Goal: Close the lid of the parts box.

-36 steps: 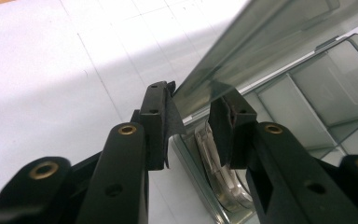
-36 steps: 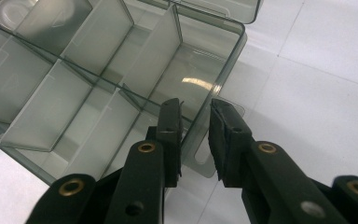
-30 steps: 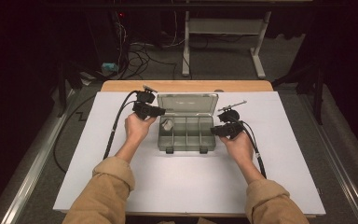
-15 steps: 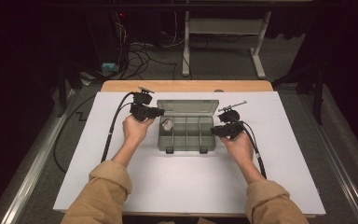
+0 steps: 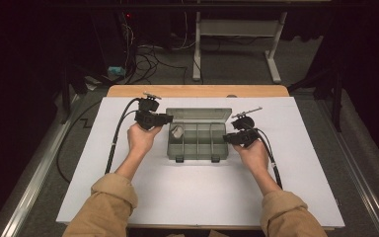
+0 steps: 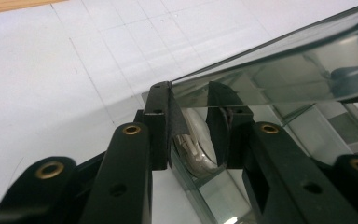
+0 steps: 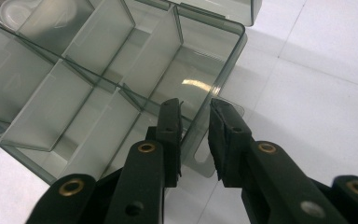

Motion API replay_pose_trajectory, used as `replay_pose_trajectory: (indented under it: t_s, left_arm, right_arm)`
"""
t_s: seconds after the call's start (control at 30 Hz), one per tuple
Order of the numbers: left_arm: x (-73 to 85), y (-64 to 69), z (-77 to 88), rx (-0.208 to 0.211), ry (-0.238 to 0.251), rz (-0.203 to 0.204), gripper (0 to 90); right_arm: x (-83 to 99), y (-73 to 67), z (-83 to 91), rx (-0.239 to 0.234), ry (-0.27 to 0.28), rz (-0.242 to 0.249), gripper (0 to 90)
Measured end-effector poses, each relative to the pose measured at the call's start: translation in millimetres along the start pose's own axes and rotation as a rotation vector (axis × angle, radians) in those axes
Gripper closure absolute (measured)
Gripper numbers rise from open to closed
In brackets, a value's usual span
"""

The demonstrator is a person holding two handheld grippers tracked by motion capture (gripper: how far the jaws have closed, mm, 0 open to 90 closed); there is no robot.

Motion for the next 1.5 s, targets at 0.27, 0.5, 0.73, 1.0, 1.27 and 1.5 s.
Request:
replay_pose_trajectory:
  t_s: [0.27, 0.5, 0.73, 1.0, 1.27, 1.5]
  left_arm:
    - [7.6, 0.2, 0.1, 0.005, 0.005, -0.009, 70.7]
    - [14.9, 0.2, -1.2, 0.012, 0.011, -0.017, 71.0]
    - [21.1, 0.0, -4.2, 0.016, 0.002, -0.023, 71.1]
    - [27.6, 0.3, -5.8, 0.025, 0.002, -0.02, 71.1]
    - [33.6, -4.4, -7.7, 0.033, -0.012, -0.005, 69.3]
    - [41.0, -8.4, -6.9, 0.045, -0.029, 0.009, 66.2]
  right_arm:
    - [0.1, -0.4, 0.0, 0.0, 0.001, 0.021, 74.8]
    - [0.0, -0.4, 0.3, -0.009, 0.004, 0.042, 71.8]
    - [2.7, -1.5, 3.9, -0.043, 0.027, 0.06, 62.7]
    - [-0.6, 2.0, 23.7, -0.079, 0.106, 0.081, 86.6]
    - [-3.4, 2.8, 26.3, -0.104, 0.119, 0.077, 90.0]
    - [-4.2, 3.0, 29.3, -0.105, 0.126, 0.088, 90.0]
Point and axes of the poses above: each handheld gripper's, and its own axes: z roughly backward along the jaws, x roughly out of its underside, y roughly to its right, the point moved 1 cm from there along -z, roughly forward along the jaws, and after that the axes turned 2 degrees about -z, right-handed, at the moved point
